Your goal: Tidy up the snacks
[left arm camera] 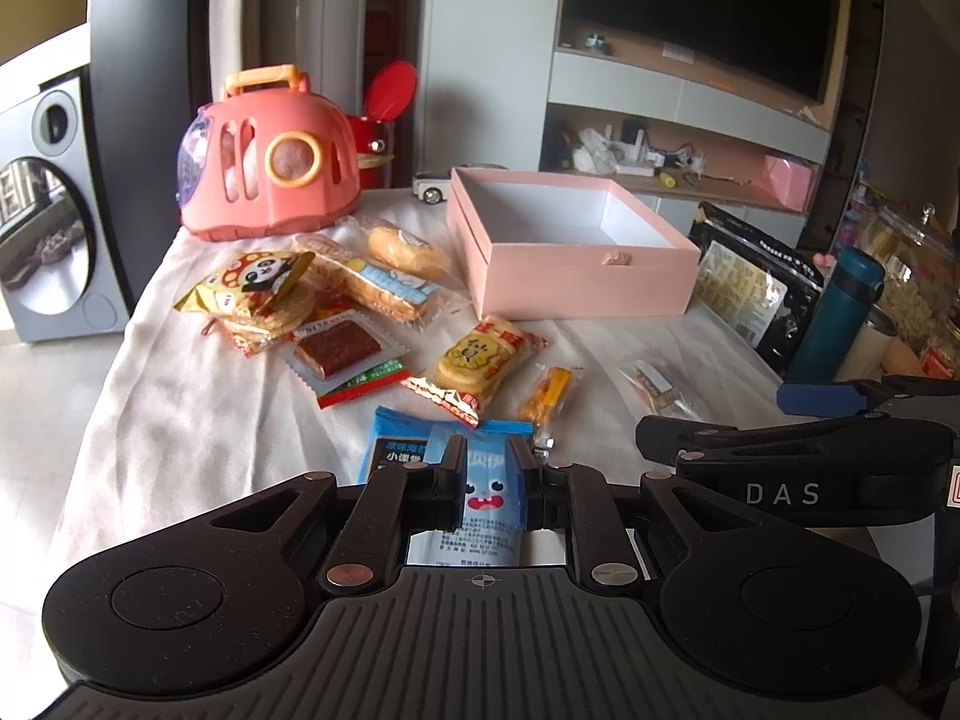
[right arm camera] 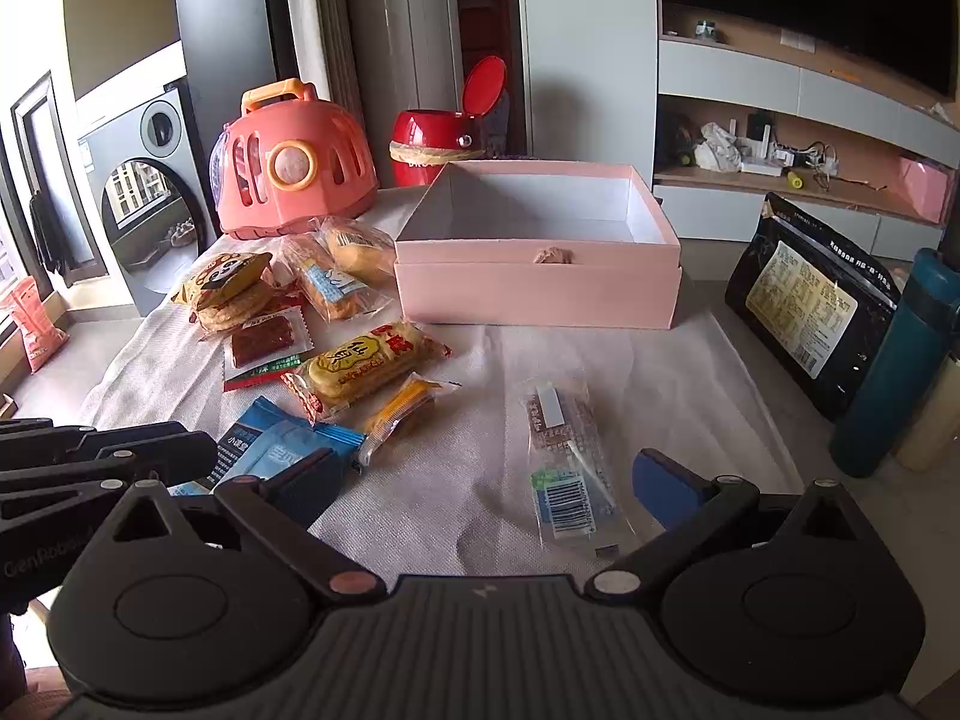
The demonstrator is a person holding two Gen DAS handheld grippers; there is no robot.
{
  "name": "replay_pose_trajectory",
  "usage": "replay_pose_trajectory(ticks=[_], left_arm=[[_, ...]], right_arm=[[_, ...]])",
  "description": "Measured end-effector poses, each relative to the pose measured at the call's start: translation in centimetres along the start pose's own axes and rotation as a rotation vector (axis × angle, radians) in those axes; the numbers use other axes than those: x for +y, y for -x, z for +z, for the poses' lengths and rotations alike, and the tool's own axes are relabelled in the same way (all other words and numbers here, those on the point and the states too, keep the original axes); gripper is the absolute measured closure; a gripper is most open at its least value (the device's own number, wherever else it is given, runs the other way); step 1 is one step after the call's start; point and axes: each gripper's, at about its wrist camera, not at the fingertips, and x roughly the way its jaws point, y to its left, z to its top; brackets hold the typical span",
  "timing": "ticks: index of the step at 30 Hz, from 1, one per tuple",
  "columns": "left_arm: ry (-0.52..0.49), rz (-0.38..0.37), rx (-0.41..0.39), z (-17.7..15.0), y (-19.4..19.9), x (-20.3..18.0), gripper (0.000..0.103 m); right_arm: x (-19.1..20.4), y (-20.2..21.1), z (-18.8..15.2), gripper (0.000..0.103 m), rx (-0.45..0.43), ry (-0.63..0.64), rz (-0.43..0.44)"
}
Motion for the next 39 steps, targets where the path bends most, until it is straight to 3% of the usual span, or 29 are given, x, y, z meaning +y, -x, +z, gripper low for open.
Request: replay_pose_trajectory(ticks=[39], left_arm=[[0.014, -0.007, 0.018, -0.34, -0.08, -0.06, 0.085]], right_arm=[[0.14, -0.14, -0.32, 0.000, 0.015, 0.007, 0.002]])
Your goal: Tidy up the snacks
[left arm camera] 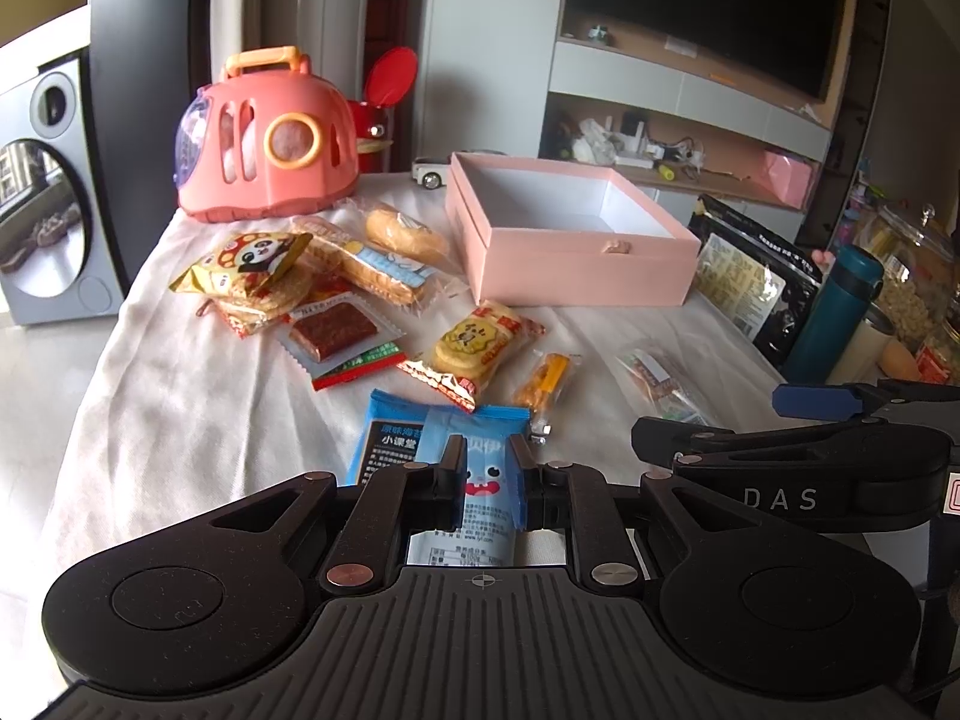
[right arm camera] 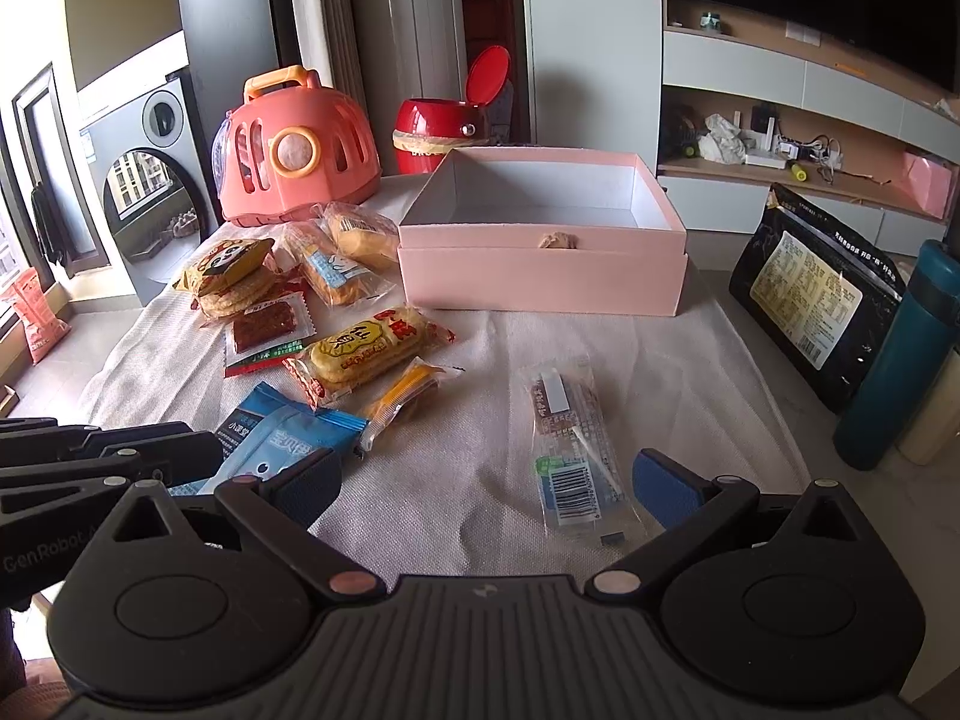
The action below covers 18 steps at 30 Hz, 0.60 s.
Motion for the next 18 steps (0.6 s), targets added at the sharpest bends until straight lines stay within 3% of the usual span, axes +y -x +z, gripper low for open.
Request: replay_pose_trajectory(ticks=[18], left_arm=[[0.025, -0.031, 0.036, 0.08, -0.54, 0.57, 0.085]], right_arm=[[-0.20, -0.25, -0.16, 0.000, 0.008, -0.006, -0.003]])
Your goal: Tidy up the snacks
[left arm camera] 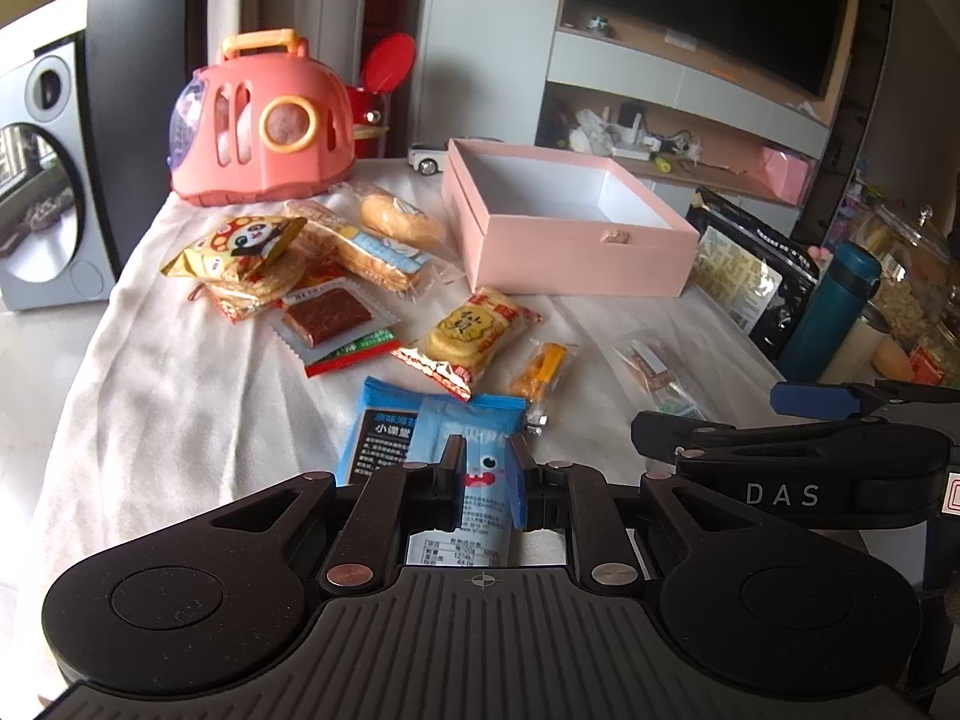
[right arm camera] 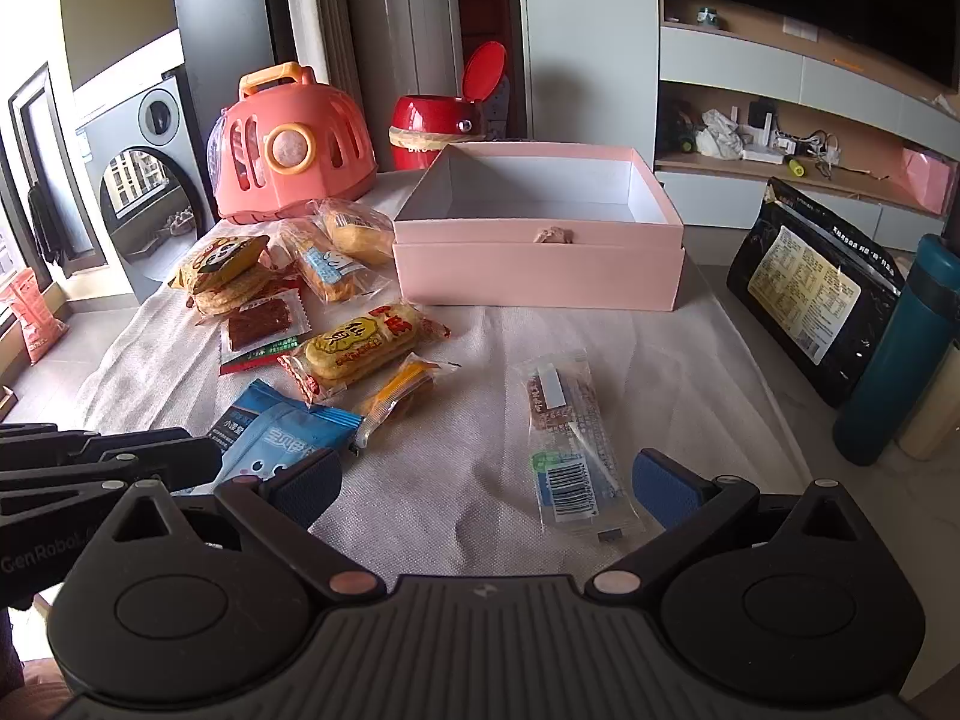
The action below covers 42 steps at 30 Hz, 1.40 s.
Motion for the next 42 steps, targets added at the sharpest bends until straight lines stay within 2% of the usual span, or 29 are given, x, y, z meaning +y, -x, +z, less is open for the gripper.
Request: replay_pose_trajectory(ticks=[4, 8, 12, 13, 17, 22, 24, 27, 30, 34, 37, 38, 39, 42], left_arm=[[0.023, -0.061, 0.022, 0.1, -0.6, 0.7, 0.085], [0.100, -0.191, 0.053, 0.1, -1.5, 2.4, 0.084], [0.036, -0.089, 0.062, 0.1, -2.0, 3.1, 0.084], [0.030, -0.089, 0.060, 0.1, -2.0, 3.5, 0.084], [0.110, -0.154, 0.097, 0.5, -2.8, 6.7, 0.084], [0.165, -0.087, 0.124, 0.4, -3.7, 9.3, 0.083], [0.182, -0.104, 0.126, 0.4, -3.8, 10.1, 0.079], [0.225, -0.145, 0.144, 0.5, -4.0, 11.4, 0.078], [0.281, -0.223, 0.203, 0.4, -4.4, 12.3, 0.078], [0.262, -0.268, 0.236, 0.1, -4.7, 11.7, 0.075], [0.292, -0.365, 0.271, 0.0, -4.9, 10.9, 0.073], [0.299, -0.370, 0.269, 0.0, -4.9, 10.8, 0.068], [0.296, -0.360, 0.251, 0.2, -4.7, 10.7, 0.068], [0.302, -0.270, 0.160, 1.3, -3.8, 11.5, 0.069]], right_arm=[[-0.1, -0.2, 0.0, 0.000, 0.005, 0.000, -0.004], [-0.3, -0.7, 0.0, 0.000, 0.016, -0.001, -0.013], [-0.6, -1.8, -0.2, 0.000, 0.046, -0.002, -0.014], [-0.6, -2.1, -0.3, 0.000, 0.056, 0.000, -0.006], [0.0, -2.9, -0.6, 0.000, 0.093, 0.034, 0.039], [0.3, -4.4, -1.0, 0.000, 0.170, 0.047, 0.079], [0.3, -4.4, -1.1, 0.000, 0.163, 0.054, 0.082], [0.5, -4.5, -1.4, 0.000, 0.173, 0.108, 0.086], [0.8, -4.4, -1.8, 0.000, 0.180, 0.171, 0.081], [0.8, -4.5, -1.8, 0.000, 0.175, 0.160, 0.074], [1.2, -4.5, -1.7, 0.000, 0.179, 0.180, 0.076], [1.2, -4.6, -1.5, 0.001, 0.184, 0.189, 0.087], [1.3, -4.4, -1.3, 0.005, 0.181, 0.189, 0.081], [2.3, -2.8, -0.8, 0.006, 0.102, 0.192, 0.113]])
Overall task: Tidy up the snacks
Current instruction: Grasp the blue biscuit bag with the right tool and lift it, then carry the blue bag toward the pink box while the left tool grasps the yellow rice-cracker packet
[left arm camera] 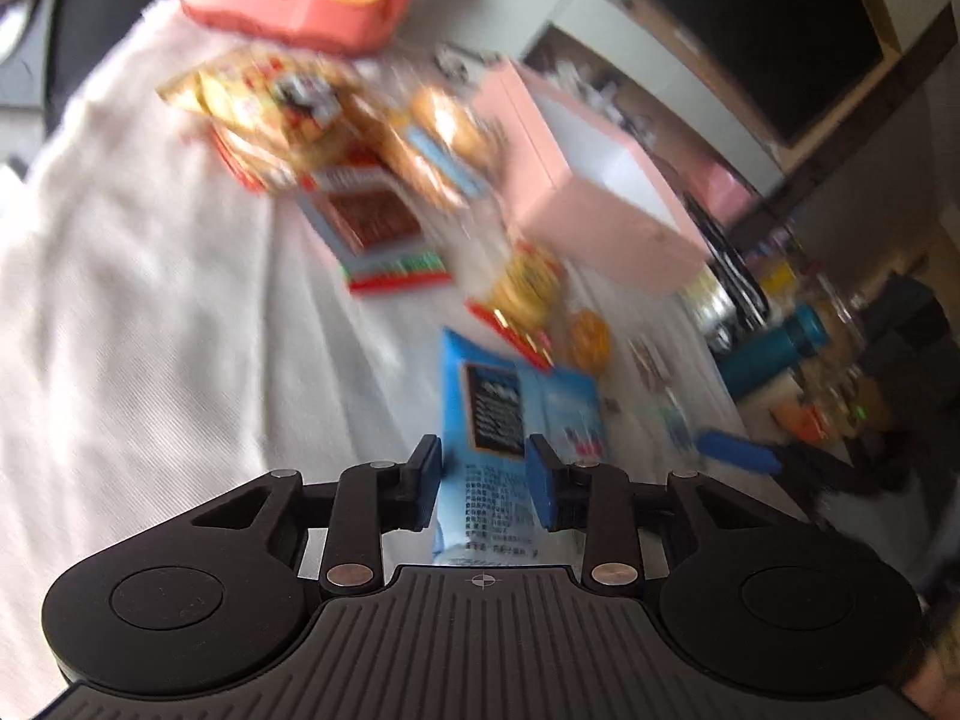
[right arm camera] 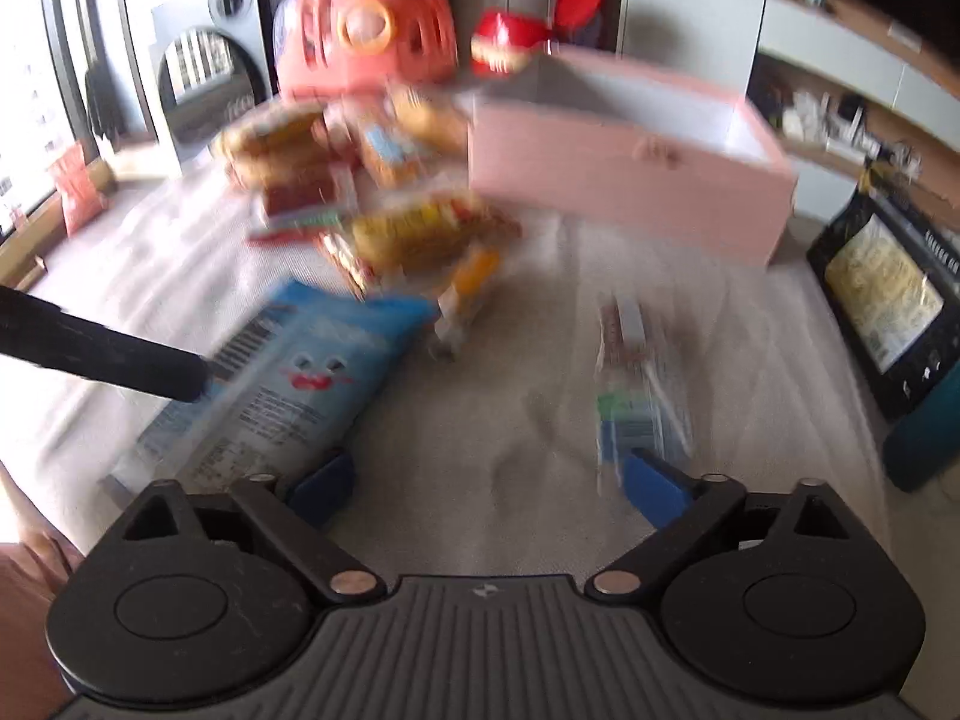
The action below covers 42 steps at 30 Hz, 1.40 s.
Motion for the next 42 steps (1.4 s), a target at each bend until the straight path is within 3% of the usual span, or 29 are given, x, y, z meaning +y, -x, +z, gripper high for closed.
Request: replay_pose_trajectory(ticks=[3, 8, 13, 21, 24, 27, 30, 35, 39, 42], left_arm=[[0.024, 0.065, -0.093, 1.3, 1.2, 0.9, 0.069], [0.050, 0.058, -0.096, 1.3, 1.4, 2.2, 0.069], [0.092, 0.129, -0.176, 1.9, 2.4, 4.2, 0.069], [0.080, 0.203, -0.265, 1.9, 3.1, 5.5, 0.069], [0.105, 0.201, -0.298, 1.7, 3.6, 6.3, 0.069], [0.128, 0.195, -0.306, 1.6, 4.0, 7.2, 0.069], [0.126, 0.169, -0.292, 1.1, 4.3, 7.7, 0.069], [0.052, 0.109, -0.233, 0.6, 3.0, 6.1, 0.069], [-0.105, 0.051, -0.172, 0.8, 0.7, 2.1, 0.069], [-0.222, 0.028, -0.128, 1.8, -1.5, -1.8, 0.069]], right_arm=[[2.0, 0.0, 1.5, 0.006, 0.016, 0.018, 0.062], [4.2, -2.2, 4.1, 0.006, 0.136, -0.039, 0.163], [7.5, -5.1, 5.5, 0.006, 0.235, 0.022, 0.142], [9.5, -7.8, 8.2, 0.003, 0.286, -0.060, 0.146], [10.1, -8.9, 8.9, 0.002, 0.285, -0.094, 0.104], [11.5, -10.1, 9.2, 0.001, 0.286, -0.023, 0.038], [12.4, -9.1, 8.3, 0.004, 0.268, 0.168, 0.089], [8.2, -5.5, 5.0, 0.006, 0.220, 0.296, 0.120], [2.8, -2.9, 2.9, 0.006, 0.177, 0.230, 0.023], [-0.2, -1.4, 2.1, 0.005, 0.097, 0.168, -0.058]])
